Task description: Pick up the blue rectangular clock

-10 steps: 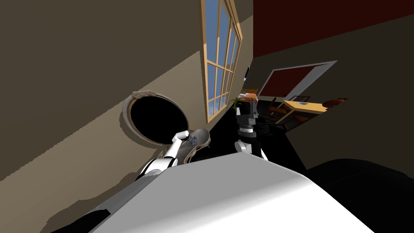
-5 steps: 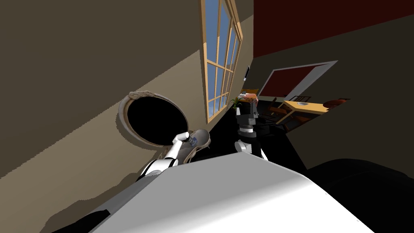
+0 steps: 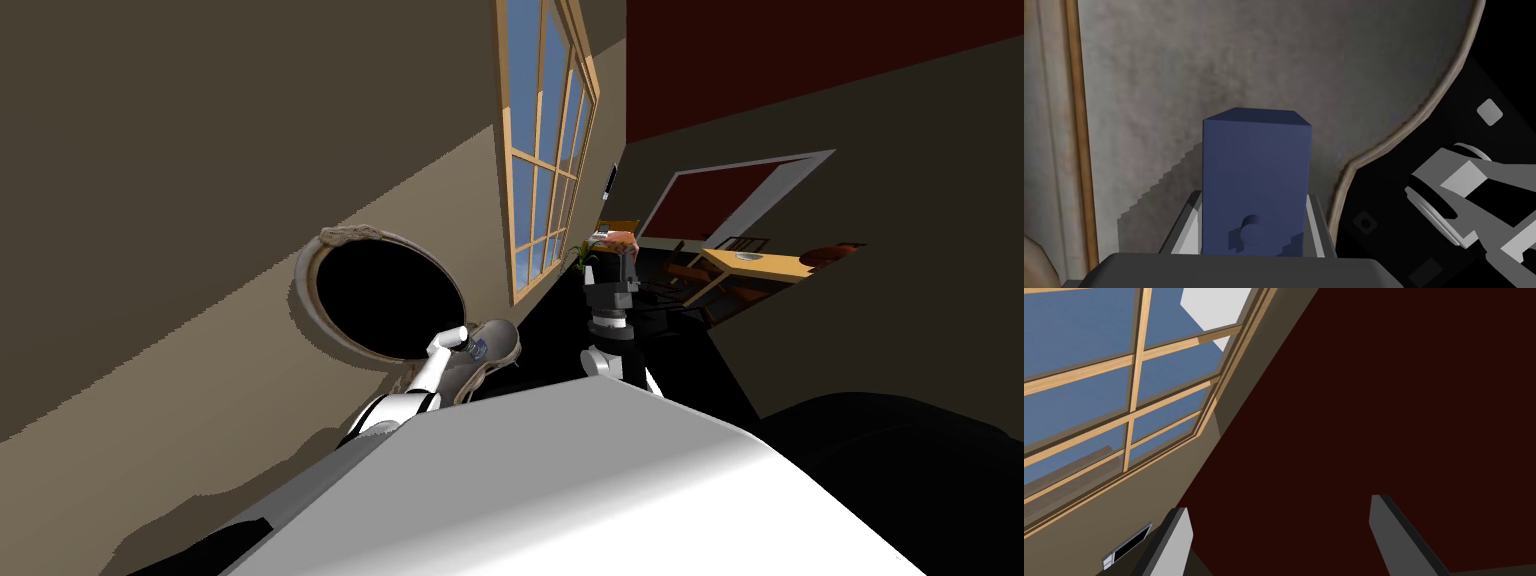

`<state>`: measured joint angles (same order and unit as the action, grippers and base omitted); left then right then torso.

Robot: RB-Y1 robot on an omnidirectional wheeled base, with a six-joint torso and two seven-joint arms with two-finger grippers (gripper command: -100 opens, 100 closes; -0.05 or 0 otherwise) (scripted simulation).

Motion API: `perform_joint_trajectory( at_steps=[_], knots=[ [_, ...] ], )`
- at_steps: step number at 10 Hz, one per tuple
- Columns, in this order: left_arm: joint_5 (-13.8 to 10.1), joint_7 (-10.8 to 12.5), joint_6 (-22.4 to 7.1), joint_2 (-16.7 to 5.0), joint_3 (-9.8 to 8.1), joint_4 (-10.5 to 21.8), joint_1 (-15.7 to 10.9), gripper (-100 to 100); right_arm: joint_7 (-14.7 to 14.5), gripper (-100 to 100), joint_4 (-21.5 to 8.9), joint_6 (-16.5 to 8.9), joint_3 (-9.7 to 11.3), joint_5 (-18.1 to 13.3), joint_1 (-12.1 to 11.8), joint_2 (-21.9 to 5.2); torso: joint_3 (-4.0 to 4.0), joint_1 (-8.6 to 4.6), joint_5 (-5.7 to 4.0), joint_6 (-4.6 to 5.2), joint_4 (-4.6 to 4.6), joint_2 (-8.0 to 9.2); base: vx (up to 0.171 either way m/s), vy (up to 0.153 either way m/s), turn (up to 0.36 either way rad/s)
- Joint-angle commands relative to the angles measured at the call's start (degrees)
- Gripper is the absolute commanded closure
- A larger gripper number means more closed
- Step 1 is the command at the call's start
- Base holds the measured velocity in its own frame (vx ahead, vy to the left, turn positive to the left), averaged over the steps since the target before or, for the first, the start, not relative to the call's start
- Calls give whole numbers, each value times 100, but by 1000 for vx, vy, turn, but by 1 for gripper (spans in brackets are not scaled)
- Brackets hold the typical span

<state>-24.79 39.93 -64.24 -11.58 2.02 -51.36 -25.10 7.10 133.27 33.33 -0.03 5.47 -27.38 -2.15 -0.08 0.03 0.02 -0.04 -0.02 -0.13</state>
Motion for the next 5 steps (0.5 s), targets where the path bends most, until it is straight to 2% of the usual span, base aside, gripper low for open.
perform_joint_trajectory(
  at_steps=[1,3,4,5],
  knots=[
    [-19,85,-162,-51,28,-151,-44,100,0,0,0,0,0,0,0,0,0,0,0,0,0,0,-29,-1,0],
    [-42,143,-288,-91,47,-241,-89,100,0,0,0,0,0,0,1,0,11,3,0,0,5,19,-52,10,-1],
    [-42,102,-191,-73,38,-117,-119,100,0,0,0,0,0,0,1,0,12,4,0,-1,5,20,-17,4,-1],
    [-43,108,-208,-76,39,-124,-122,0,0,0,0,0,0,0,0,0,8,2,0,-1,4,13,0,0,0]
  ],
)
